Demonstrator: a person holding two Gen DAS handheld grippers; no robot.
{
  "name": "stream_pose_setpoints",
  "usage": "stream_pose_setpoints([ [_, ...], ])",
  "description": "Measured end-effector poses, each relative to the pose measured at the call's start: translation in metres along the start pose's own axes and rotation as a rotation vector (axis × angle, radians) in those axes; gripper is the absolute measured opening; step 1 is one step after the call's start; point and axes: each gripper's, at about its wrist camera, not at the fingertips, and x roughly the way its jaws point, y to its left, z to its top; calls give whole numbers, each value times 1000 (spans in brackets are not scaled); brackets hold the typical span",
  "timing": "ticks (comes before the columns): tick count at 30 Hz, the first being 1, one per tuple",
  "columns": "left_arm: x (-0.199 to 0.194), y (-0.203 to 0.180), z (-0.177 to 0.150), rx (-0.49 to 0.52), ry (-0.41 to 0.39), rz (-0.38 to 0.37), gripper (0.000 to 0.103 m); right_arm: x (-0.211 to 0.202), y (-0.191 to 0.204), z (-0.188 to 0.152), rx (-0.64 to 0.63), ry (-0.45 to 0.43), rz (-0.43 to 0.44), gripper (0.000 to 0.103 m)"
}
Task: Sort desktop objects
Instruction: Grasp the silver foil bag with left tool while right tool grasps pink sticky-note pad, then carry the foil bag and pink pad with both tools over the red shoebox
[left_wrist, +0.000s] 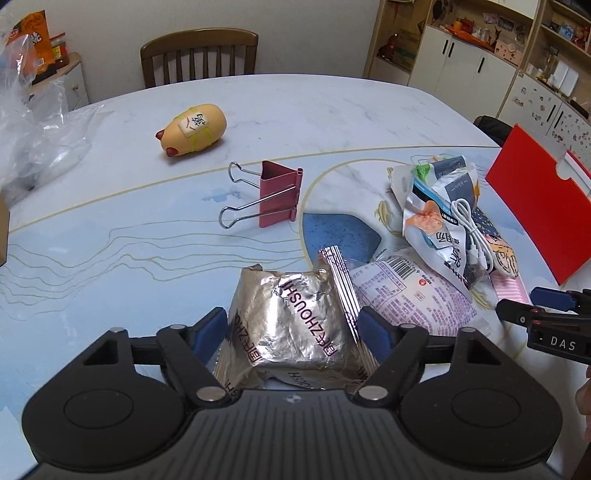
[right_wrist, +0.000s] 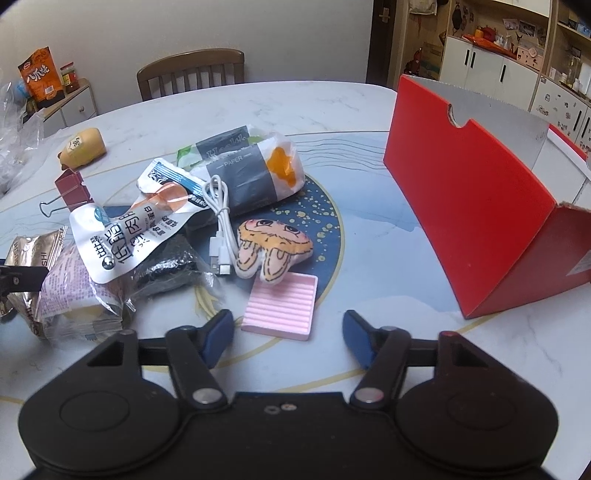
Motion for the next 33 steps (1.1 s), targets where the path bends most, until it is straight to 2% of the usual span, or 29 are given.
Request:
stream_pose_setpoints([
  [1,0,0,0,-1,3,-1,68,0,0,0,-2,-1,1,57],
  [5,-2,0,-1,-1,4,1,61,-2,1,1,-12,-5,3,40],
  [7,-2,0,-1,1,4,6,56,-2,0,2,-4,-3,4,40],
  [12,-6,2,-3,-6,7,11,53,-6,-3,1,2,-12,-2,40],
  [22,-20,-1,-9,-11,18,35,53,-23,-15,-1,53,-17,-5,39],
  [33,-50,-19,-5,11,-4,-3,53,-57,-21,2,73,-29,14,39],
])
